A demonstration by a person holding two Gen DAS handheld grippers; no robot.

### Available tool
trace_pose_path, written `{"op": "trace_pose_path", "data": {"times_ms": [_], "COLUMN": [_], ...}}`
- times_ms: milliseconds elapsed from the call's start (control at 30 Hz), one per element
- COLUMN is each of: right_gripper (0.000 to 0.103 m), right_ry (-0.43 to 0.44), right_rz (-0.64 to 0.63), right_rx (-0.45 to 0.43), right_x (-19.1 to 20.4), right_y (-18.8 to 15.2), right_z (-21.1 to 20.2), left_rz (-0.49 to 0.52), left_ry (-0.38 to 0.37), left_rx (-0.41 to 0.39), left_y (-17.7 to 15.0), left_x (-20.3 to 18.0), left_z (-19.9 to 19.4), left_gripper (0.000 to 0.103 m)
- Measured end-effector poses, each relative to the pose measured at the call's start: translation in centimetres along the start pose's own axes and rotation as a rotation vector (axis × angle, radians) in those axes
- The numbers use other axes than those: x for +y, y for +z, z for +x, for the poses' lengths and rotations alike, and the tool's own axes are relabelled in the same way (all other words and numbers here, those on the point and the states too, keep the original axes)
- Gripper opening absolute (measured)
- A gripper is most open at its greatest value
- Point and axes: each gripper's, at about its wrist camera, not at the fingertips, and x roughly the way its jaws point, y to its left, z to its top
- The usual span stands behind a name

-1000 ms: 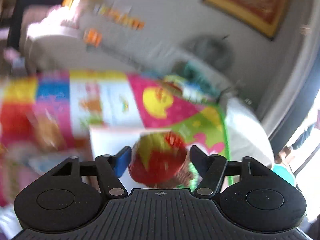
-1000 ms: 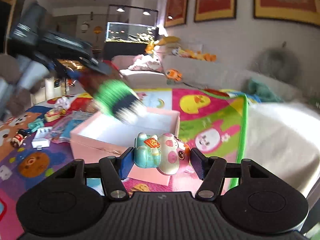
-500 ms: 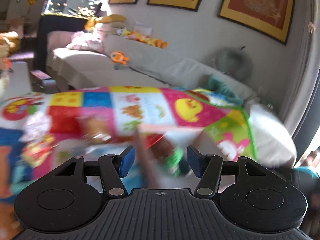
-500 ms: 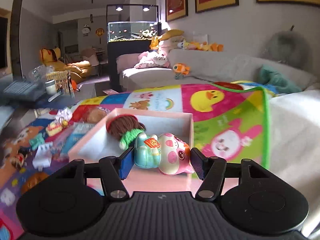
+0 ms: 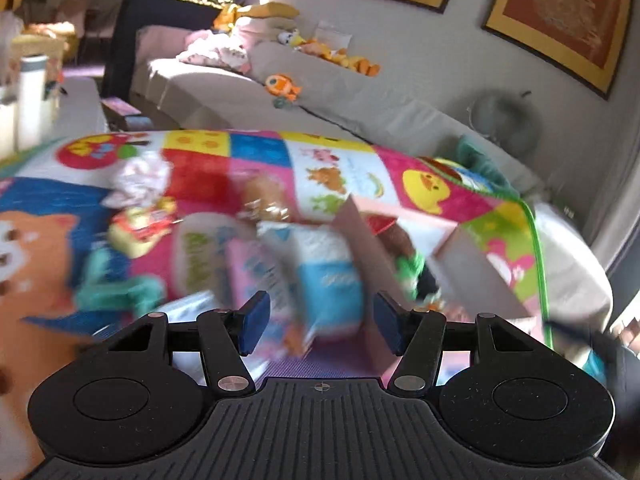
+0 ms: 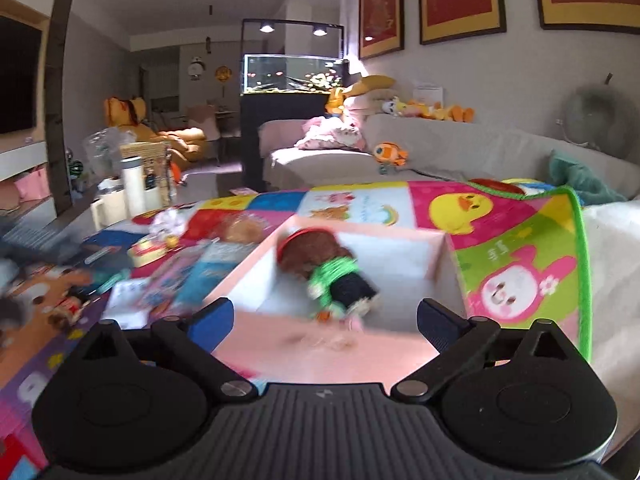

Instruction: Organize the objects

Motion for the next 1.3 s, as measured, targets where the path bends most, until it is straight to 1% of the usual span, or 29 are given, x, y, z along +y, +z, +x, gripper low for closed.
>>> {"op": "trace_pose_path", "data": {"times_ms": [67, 100, 200, 233, 300, 333, 367, 400, 433, 467, 533, 600, 700, 800, 867, 933, 967, 1000, 1100, 1133, 1200, 1233, 1300], "right_gripper": [0.098, 0.098, 0.098, 0.098, 0.099, 0.1, 0.1, 0.1, 0.1, 0.1, 0.1, 0.101, 0.102, 0.102, 0.102, 0.102, 0.102, 0.102, 0.102, 0.102, 0.101, 0.098, 0.091], "right_ry": [0.018, 0.023, 0.019, 0.018, 0.02, 0.026, 0.033, 0.037, 0.036, 0.036, 0.036, 0.044, 0.043, 0.043, 0.036, 0.029, 0.038, 0.057, 0.157, 0.193, 0.272, 0.316, 0.367], "right_rz": [-0.008, -0.02, -0.065, -0.072, -0.066, -0.054, -0.036, -0.017, -0.008, -0.001, 0.025, 0.047, 0.069, 0.081, 0.072, 0.031, 0.012, -0.01, -0.053, -0.059, -0.055, -0.046, -0.047], "right_rx": [0.001, -0.004, -0.024, -0.029, -0.031, -0.027, -0.018, -0.002, 0.021, 0.044, 0.041, 0.044, 0.06, 0.073, 0.085, 0.089, 0.092, 0.096, 0.12, 0.137, 0.196, 0.234, 0.298], "right_x": [1.1, 1.5, 2.7, 2.9, 3.0, 2.9, 2.7, 2.5, 2.4, 2.3, 2.1, 1.9, 1.6, 1.3, 1.4, 2.2, 2.6, 3.4, 5.9, 6.8, 8.8, 9.9, 12.1], "right_y": [-1.1, -1.6, -2.6, -2.8, -3.0, -3.1, -3.3, -3.5, -3.7, -3.6, -3.7, -3.8, -3.8, -3.7, -3.5, -3.2, -3.0, -2.5, -0.8, -0.2, 0.9, 1.3, 1.6], "right_z": [-0.8, -1.2, -2.0, -2.1, -2.2, -2.1, -1.9, -1.5, -1.0, -0.6, -0.6, -0.5, -0.2, 0.0, 0.3, 0.4, 0.5, 0.5, 1.0, 1.5, 3.0, 4.1, 6.2], "left_rz": [-0.015, -0.02, 0.004, 0.01, 0.028, 0.039, 0.041, 0.028, 0.008, 0.0, 0.03, 0.071, 0.115, 0.114, 0.096, 0.092, 0.097, 0.102, 0.068, 0.049, -0.006, -0.042, -0.095], "left_ry": [0.023, 0.038, 0.151, 0.162, 0.141, 0.139, 0.153, 0.148, 0.142, 0.131, 0.106, 0.081, 0.017, -0.066, -0.095, -0.078, -0.051, -0.007, 0.113, 0.152, 0.206, 0.212, 0.199], "left_rx": [0.01, 0.03, 0.099, 0.118, 0.106, 0.123, 0.133, 0.127, 0.14, 0.157, 0.172, 0.184, 0.199, 0.209, 0.219, 0.217, 0.206, 0.193, 0.154, 0.139, 0.106, 0.089, 0.065], "left_y": [0.9, 1.4, 2.0, 2.0, 1.9, 1.7, 1.5, 1.4, 1.3, 1.2, 0.4, -1.0, -4.3, -7.8, -9.4, -10.3, -10.7, -11.0, -11.0, -10.9, -10.7, -10.7, -10.8], "left_x": [-0.9, -1.1, -1.7, -1.8, -2.1, -2.4, -2.6, -2.3, -2.1, -1.8, -1.8, -1.8, -1.7, -1.0, -0.5, 0.4, 0.9, 1.4, 3.3, 3.9, 5.5, 6.3, 7.8], "left_z": [2.7, 4.2, 8.7, 9.7, 10.6, 11.1, 11.7, 11.7, 11.8, 11.6, 9.9, 7.3, 2.1, -2.8, -5.6, -8.1, -9.1, -10.1, -12.2, -12.7, -13.6, -13.9, -14.2], "left_gripper": [0.062, 0.062, 0.062, 0.064, 0.064, 0.061, 0.062, 0.062, 0.059, 0.058, 0.055, 0.055, 0.055, 0.055, 0.055, 0.055, 0.055, 0.055, 0.055, 0.055, 0.055, 0.055, 0.055]}}
